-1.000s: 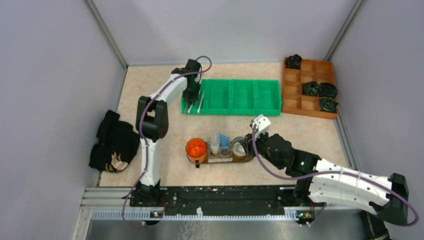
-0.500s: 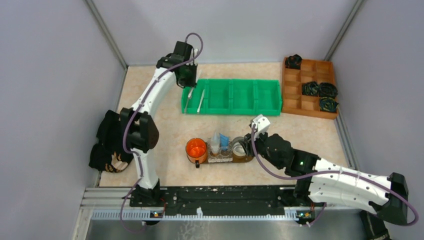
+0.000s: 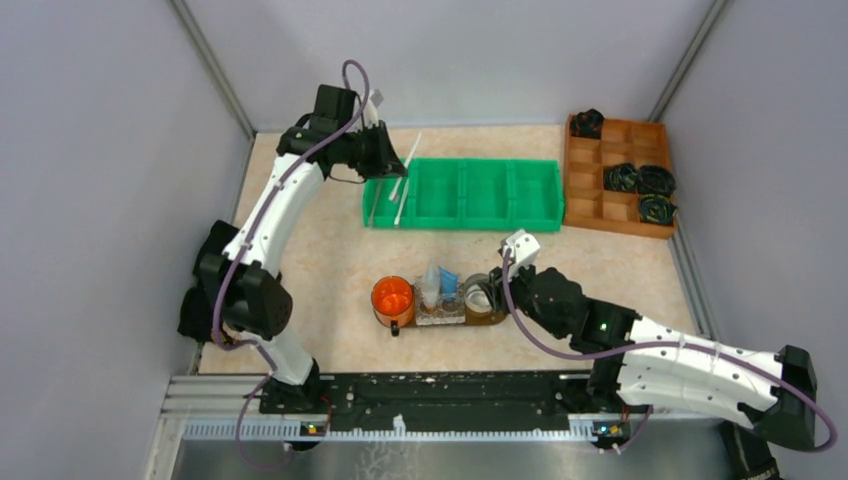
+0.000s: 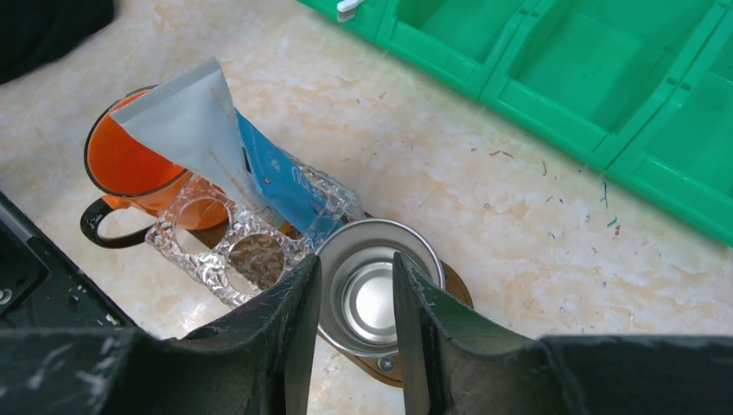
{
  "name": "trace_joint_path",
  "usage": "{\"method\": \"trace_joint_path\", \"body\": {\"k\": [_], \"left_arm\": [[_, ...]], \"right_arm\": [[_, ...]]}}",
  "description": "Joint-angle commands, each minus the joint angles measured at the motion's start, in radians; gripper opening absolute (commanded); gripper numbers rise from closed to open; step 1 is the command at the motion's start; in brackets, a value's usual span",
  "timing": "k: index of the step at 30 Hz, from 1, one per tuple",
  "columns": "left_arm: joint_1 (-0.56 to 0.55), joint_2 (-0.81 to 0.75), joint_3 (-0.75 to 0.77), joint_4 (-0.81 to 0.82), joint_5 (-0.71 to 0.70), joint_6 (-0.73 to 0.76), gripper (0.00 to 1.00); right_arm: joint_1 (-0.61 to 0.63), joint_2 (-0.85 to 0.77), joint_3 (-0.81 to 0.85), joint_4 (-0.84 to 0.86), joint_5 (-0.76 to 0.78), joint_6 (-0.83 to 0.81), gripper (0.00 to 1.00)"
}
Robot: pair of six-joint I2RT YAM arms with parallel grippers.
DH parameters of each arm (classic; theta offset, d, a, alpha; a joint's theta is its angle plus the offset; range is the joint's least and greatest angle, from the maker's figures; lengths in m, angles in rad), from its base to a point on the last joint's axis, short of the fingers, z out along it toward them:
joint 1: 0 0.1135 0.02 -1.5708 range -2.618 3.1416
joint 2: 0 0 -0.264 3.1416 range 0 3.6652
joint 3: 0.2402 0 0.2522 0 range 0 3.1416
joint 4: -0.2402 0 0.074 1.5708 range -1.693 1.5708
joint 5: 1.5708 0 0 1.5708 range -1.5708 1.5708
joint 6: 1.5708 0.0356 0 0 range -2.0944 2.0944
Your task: Prepare toiletry sets of a toothbrush and toothpaste on the tray
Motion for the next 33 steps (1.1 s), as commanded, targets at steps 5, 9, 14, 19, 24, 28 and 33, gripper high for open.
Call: {"method": "trace_joint_path", "body": {"k": [5, 9, 14, 19, 24, 28, 33], "left_arm": [[0.009, -0.309, -0.242, 0.154, 0.334, -0.401, 0.30], [0.011, -0.357, -0.144, 0.108, 0.356, -0.468, 0.14], [0.011, -0.465, -0.291, 0.305, 0.431, -0.694, 0.00], [0.038, -0.389, -0.182, 0.258, 0.368, -0.632, 0.00], [0.043, -0.375, -0.169, 0.228, 0.243, -0.541, 0.09], [0.048, -0.399, -0.233, 0.222, 0.140, -0.459, 0.31], [0.059, -0.416, -0.347, 0.277, 0.140, -0.412, 0.65]], "right_arm": [[0.009, -0.074, 0.048, -0.003, 0.004, -0.008, 0.36], [0.008, -0.085, 0.054, 0.007, 0.010, -0.013, 0.36], [0.009, -0.072, 0.095, 0.013, -0.009, -0.023, 0.36], [0.009, -0.037, 0.124, 0.030, -0.016, -0.042, 0.36], [0.009, -0.015, 0.151, -0.008, 0.054, -0.008, 0.36], [-0.104, 0.082, 0.252, -0.150, 0.085, 0.099, 0.50], [-0.509, 0.247, 0.289, -0.178, -0.317, 0.211, 0.47]]}}
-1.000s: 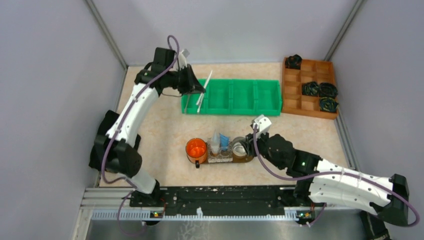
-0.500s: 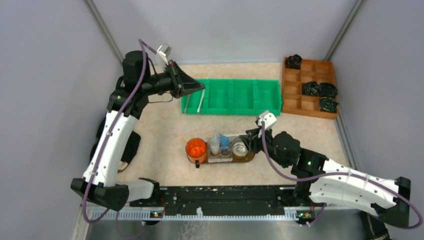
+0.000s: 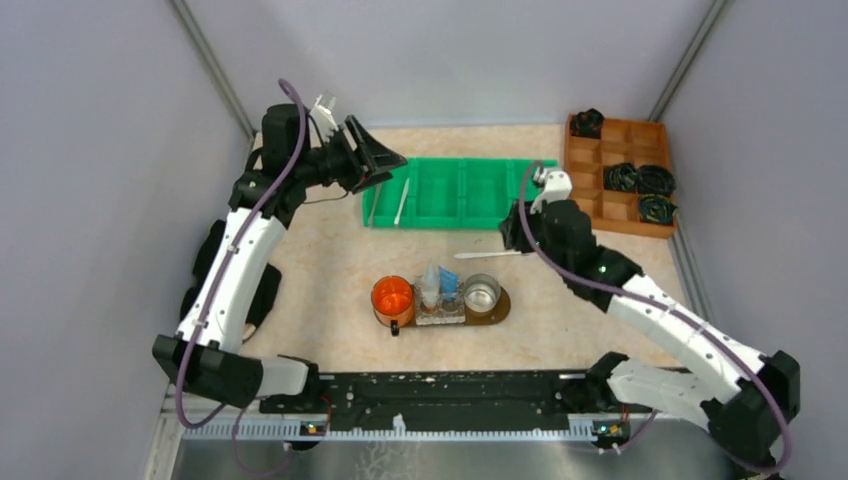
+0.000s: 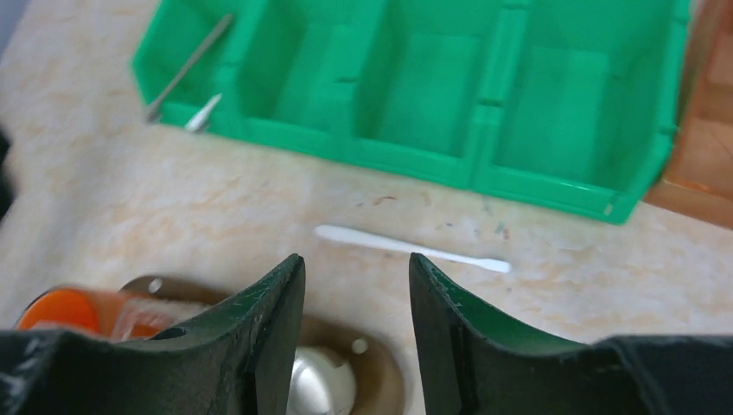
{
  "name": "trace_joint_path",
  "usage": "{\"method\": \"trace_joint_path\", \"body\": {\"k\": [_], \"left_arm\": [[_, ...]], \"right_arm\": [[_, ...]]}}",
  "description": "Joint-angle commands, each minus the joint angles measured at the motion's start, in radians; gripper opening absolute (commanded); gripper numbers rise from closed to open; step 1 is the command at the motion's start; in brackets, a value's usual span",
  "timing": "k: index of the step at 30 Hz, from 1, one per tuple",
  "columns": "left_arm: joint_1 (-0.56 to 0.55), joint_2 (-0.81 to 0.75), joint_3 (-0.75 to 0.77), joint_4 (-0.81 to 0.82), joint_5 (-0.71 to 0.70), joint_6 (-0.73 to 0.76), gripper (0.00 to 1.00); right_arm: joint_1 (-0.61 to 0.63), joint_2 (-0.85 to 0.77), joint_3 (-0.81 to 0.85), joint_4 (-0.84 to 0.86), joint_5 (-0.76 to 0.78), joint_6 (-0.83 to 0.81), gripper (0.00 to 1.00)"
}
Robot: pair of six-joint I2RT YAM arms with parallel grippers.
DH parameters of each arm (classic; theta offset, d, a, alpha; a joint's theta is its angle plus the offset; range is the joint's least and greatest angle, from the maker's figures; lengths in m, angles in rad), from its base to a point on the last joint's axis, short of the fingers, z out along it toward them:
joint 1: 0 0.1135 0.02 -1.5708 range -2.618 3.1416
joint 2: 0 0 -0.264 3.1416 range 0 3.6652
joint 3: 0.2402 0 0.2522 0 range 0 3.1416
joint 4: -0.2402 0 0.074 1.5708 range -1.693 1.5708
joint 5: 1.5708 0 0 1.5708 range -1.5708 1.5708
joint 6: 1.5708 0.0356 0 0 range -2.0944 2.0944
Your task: Prepare toiletry sets of a toothbrush and toothpaste on the tray
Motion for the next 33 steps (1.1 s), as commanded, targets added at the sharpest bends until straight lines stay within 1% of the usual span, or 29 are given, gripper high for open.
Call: {"method": "trace_joint_path", "body": {"k": [1, 2, 3, 6, 8, 12, 14, 15, 17, 19, 21, 27, 33], "left_arm": [[0.012, -0.016, -0.074, 0.027, -0.051, 0.078, 0.71], [0.013, -0.016, -0.078, 0.017, -0.066, 0.093, 0.75], [0.015, -0.017, -0.076, 0.004, -0.082, 0.109, 0.76], [0.018, -0.024, -0.067, -0.019, -0.117, 0.149, 0.78], [0.020, -0.032, -0.067, -0.025, -0.125, 0.167, 0.78], [0.021, -0.045, -0.081, -0.024, -0.126, 0.190, 0.78], [0.023, -0.047, -0.094, -0.014, -0.111, 0.194, 0.77], [0.023, -0.047, -0.100, -0.010, -0.100, 0.195, 0.77], [0.023, -0.049, -0.118, 0.001, -0.082, 0.198, 0.77], [0.024, -0.055, -0.140, 0.017, -0.069, 0.200, 0.77], [0.024, -0.055, -0.156, 0.028, -0.058, 0.202, 0.76], [0.024, -0.065, -0.173, 0.038, -0.035, 0.210, 0.76], [0.026, -0.078, -0.180, 0.030, -0.029, 0.226, 0.76]], "right_arm": [[-0.237, 0.113, 0.040, -0.044, -0.288, 0.110, 0.48], [-0.249, 0.158, 0.070, -0.070, -0.302, 0.105, 0.47], [-0.251, 0.212, 0.111, -0.112, -0.306, 0.088, 0.47], [-0.251, 0.375, 0.214, -0.232, -0.340, 0.041, 0.36], [-0.251, 0.428, 0.234, -0.264, -0.366, 0.039, 0.33], [-0.232, 0.452, 0.210, -0.234, -0.351, 0.059, 0.36], [-0.230, 0.489, 0.221, -0.270, -0.282, 0.047, 0.39], [-0.227, 0.500, 0.220, -0.277, -0.240, 0.042, 0.42], [-0.226, 0.503, 0.206, -0.273, -0.183, 0.028, 0.45], [-0.226, 0.516, 0.210, -0.275, -0.140, 0.008, 0.50], [-0.227, 0.543, 0.218, -0.269, -0.110, -0.022, 0.52], [-0.247, 0.558, 0.160, -0.094, -0.141, -0.113, 0.52], [-0.305, 0.611, 0.154, -0.034, -0.246, -0.212, 0.51]]}}
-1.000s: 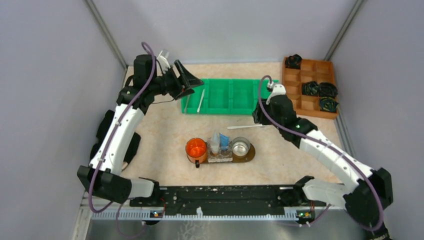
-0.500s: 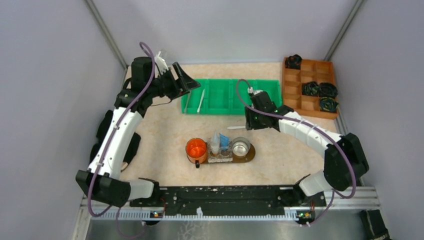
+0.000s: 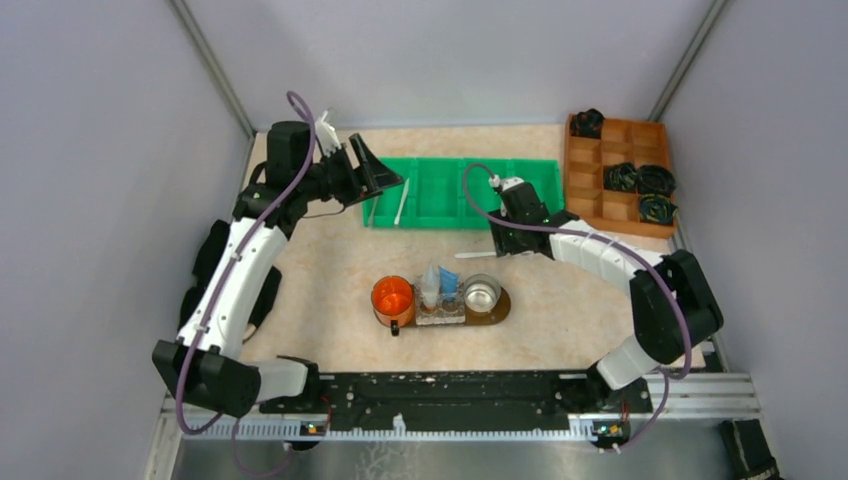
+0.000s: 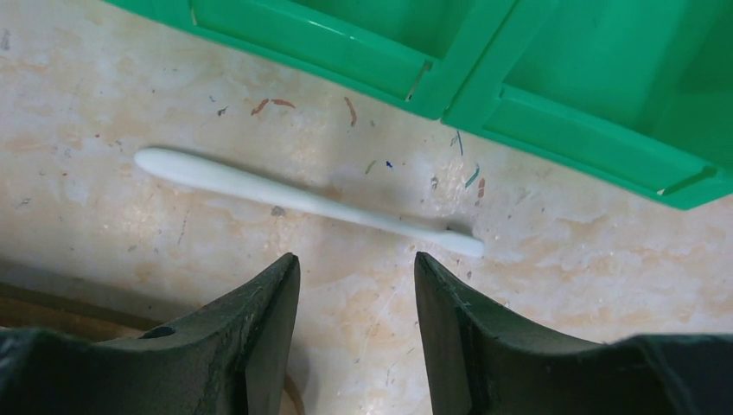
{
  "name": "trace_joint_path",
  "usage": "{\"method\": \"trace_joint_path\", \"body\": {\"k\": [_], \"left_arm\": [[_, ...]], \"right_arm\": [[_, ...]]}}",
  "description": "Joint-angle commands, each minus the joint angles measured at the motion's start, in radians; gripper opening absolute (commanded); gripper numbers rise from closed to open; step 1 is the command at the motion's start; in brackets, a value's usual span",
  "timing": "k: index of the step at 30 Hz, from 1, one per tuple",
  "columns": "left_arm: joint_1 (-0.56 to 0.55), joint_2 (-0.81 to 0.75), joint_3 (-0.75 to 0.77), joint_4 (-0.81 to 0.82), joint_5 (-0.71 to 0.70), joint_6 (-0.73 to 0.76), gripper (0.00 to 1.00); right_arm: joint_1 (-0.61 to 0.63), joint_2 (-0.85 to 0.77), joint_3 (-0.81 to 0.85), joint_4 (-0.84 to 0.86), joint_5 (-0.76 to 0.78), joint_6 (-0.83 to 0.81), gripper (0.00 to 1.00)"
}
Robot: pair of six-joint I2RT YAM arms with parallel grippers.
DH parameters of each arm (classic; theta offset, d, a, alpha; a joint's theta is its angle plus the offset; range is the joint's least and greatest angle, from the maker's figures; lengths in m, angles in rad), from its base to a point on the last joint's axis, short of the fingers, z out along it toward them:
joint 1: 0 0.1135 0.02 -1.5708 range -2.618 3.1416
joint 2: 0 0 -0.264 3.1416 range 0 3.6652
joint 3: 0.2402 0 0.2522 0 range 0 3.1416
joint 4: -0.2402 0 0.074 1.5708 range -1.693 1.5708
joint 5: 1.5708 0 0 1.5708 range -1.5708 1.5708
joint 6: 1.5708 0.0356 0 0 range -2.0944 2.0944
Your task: Prepare toiletry sets of a toothbrush and toothpaste on the tray
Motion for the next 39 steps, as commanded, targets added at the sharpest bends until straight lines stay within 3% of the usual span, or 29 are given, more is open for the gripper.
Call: {"method": "trace_joint_path", "body": {"k": [1, 10, 20, 30, 39], "left_arm": [[0.010, -0.026, -0.017, 0.019, 0.029, 0.029, 0.75], [0.013, -0.015, -0.008, 0.019, 0.048, 0.030, 0.74], [0.013, -0.005, 0.008, 0.013, 0.058, 0.025, 0.73], [0.013, 0.002, 0.019, 0.001, 0.056, 0.030, 0.72], [0.013, -0.001, 0.009, 0.013, 0.070, 0.023, 0.72]], "right_arm": [[-0.053, 0.030, -0.009, 0.104, -0.091, -0.110, 0.51], [-0.136, 0.081, 0.011, 0.113, -0.215, -0.252, 0.51], [-0.145, 0.146, 0.038, 0.055, -0.343, -0.325, 0.51], [-0.148, 0.209, 0.057, 0.040, -0.306, -0.333, 0.50], [-0.147, 0.236, 0.060, 0.001, -0.273, -0.312, 0.27]]}}
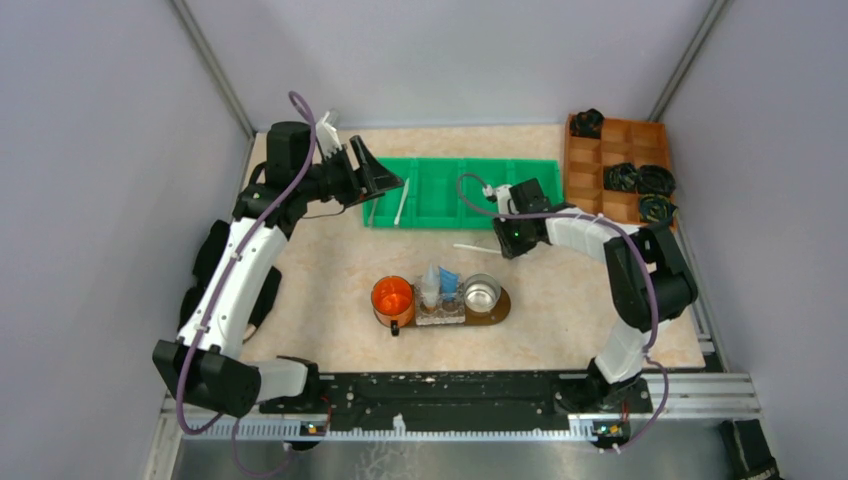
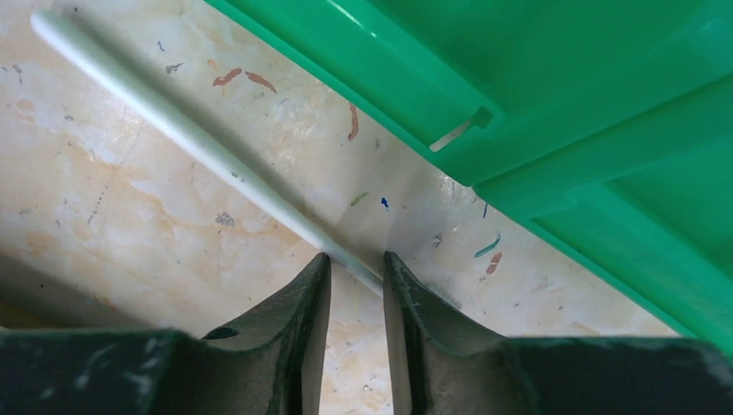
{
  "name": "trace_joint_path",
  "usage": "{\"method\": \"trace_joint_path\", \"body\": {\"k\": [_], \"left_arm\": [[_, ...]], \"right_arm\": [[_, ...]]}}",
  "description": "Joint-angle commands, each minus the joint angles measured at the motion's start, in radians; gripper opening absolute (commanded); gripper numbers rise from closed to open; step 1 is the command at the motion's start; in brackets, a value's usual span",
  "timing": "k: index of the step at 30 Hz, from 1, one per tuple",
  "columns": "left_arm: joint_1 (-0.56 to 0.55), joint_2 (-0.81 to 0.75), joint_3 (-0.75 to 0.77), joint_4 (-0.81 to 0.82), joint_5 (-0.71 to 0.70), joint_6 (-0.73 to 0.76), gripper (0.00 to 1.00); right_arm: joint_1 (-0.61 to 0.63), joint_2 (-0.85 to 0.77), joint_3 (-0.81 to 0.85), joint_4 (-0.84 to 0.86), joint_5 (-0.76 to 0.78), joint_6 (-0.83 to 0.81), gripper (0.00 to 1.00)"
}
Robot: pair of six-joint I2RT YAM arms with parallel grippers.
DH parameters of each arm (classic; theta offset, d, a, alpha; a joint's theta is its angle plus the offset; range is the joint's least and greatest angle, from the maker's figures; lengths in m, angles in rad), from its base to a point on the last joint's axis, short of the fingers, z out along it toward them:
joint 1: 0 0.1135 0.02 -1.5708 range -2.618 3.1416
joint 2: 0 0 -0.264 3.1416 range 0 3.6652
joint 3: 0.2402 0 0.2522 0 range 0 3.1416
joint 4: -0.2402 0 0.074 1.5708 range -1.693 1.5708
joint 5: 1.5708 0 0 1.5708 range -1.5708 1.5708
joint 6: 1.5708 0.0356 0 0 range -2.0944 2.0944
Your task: Prepare toiletry sets of a toothbrush and toothpaste on the tray
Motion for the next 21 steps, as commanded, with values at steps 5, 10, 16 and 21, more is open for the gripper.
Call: {"method": "trace_joint_path", "body": {"k": [5, 10, 16, 21], "left_arm": [[0.007, -0.004, 0.001, 0.023, 0.041, 0.004, 0.72], [0.007, -0.009, -0.012, 0.034, 0.050, -0.001, 0.71], [0.007, -0.015, -0.020, 0.042, 0.055, -0.006, 0.71], [0.007, -0.023, -0.033, 0.051, 0.062, -0.013, 0.71]], "right_arm": [[0.001, 0.004, 0.001, -0.063, -0.002, 0.037, 0.18], [0.016, -0.090, 0.005, -0.107, -0.018, 0.052, 0.15], [0.020, -0.283, 0.043, -0.201, -0.049, 0.073, 0.15], [0.020, -0.400, 0.101, -0.261, -0.052, 0.104, 0.17]]}}
